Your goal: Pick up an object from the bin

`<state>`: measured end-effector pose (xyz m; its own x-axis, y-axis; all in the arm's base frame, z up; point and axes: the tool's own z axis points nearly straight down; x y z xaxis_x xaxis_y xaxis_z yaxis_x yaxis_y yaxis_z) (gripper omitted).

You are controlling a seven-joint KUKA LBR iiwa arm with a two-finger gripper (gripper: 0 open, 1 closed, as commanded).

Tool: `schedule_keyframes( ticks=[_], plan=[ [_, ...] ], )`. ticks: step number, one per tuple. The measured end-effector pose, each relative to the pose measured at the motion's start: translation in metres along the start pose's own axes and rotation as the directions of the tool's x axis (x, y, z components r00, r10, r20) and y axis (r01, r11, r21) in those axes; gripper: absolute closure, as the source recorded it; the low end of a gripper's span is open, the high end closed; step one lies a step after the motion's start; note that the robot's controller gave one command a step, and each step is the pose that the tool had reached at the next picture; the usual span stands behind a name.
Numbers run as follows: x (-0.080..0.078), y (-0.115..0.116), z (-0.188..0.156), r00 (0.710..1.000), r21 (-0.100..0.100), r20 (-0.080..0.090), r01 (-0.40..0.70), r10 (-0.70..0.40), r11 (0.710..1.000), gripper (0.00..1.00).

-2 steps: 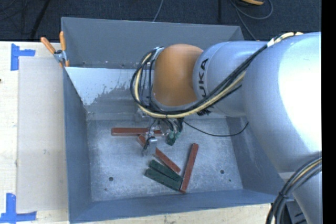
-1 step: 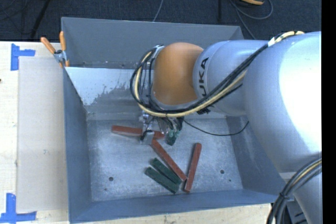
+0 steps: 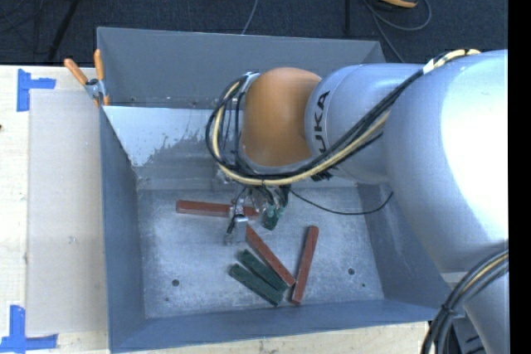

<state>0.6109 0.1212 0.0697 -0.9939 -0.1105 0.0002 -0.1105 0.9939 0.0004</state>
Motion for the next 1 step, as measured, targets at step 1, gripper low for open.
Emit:
schedule_keyframes(
  ticks=[1],
  plan=[
    [-0.0001,0.0001,-0.0001,1.000,0.000,0.000,-0.001,0.001,1.000,1.00]
  ],
)
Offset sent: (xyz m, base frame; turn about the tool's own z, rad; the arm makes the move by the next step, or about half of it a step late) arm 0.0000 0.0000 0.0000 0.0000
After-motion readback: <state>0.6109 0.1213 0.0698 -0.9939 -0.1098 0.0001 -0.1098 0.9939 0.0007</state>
